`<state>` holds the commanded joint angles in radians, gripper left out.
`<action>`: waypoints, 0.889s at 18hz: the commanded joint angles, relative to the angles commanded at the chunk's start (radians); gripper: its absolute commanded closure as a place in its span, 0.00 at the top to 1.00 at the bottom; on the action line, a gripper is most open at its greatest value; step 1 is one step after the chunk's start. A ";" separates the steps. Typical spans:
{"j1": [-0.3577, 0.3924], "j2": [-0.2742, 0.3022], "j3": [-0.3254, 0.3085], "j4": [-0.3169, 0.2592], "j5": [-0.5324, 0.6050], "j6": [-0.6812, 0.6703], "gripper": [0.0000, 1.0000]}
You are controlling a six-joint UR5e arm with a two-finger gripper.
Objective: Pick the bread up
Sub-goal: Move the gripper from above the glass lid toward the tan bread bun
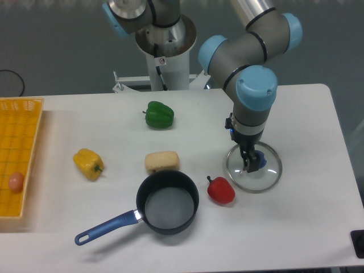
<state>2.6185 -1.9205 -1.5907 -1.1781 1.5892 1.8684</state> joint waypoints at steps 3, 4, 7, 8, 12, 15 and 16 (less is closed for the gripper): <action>-0.002 0.000 -0.006 0.000 0.000 -0.003 1.00; -0.003 0.000 -0.009 0.002 -0.006 -0.012 1.00; -0.005 0.008 -0.050 0.014 -0.015 -0.127 1.00; -0.012 0.015 -0.066 0.017 -0.015 -0.182 1.00; -0.028 0.028 -0.093 0.020 -0.005 -0.285 1.00; -0.049 0.051 -0.132 0.028 0.000 -0.298 1.00; -0.060 0.057 -0.150 0.028 0.000 -0.314 1.00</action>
<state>2.5588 -1.8638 -1.7409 -1.1505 1.5892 1.5541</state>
